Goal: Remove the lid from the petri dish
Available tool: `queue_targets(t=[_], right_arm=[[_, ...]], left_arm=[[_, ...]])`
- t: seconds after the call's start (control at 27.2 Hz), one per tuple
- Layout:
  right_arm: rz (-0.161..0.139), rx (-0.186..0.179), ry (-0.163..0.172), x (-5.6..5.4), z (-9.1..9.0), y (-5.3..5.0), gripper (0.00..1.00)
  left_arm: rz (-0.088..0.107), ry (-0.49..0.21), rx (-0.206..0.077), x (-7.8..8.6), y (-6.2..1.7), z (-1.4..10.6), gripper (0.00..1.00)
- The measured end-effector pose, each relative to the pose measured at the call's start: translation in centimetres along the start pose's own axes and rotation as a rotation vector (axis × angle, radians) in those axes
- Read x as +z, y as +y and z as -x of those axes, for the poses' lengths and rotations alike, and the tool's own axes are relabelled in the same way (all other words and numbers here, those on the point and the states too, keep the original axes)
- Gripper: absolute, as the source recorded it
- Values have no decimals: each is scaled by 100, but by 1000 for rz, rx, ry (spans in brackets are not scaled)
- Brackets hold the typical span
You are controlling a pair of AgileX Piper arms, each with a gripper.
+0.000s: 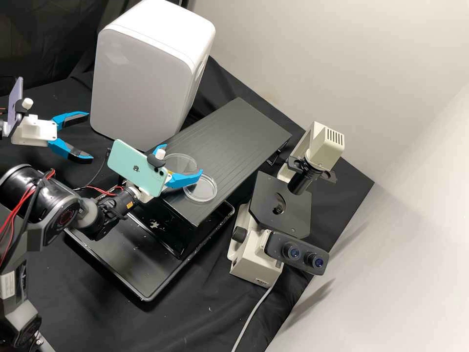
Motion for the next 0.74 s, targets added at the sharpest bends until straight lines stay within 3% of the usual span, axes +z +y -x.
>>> queue_targets(t=[0.07, 0.22, 0.37, 0.55, 0.74], right_arm=[[8, 8, -14, 15, 4, 6, 100], [19, 17, -29, 35, 89, 22, 100], [17, 44, -36, 20, 203, 48, 100], [-21, 91, -33, -36, 440, 144, 100], [-98, 97, -6, -35, 679, 218, 100]], left_arm=[[-18, 17, 18, 4, 40, 17, 100], [-10, 25, 52, 13, 123, 62, 100], [-11, 25, 63, 17, 147, 72, 100], [-10, 26, 60, 18, 142, 84, 100], [-9, 28, 58, 17, 140, 95, 100]])
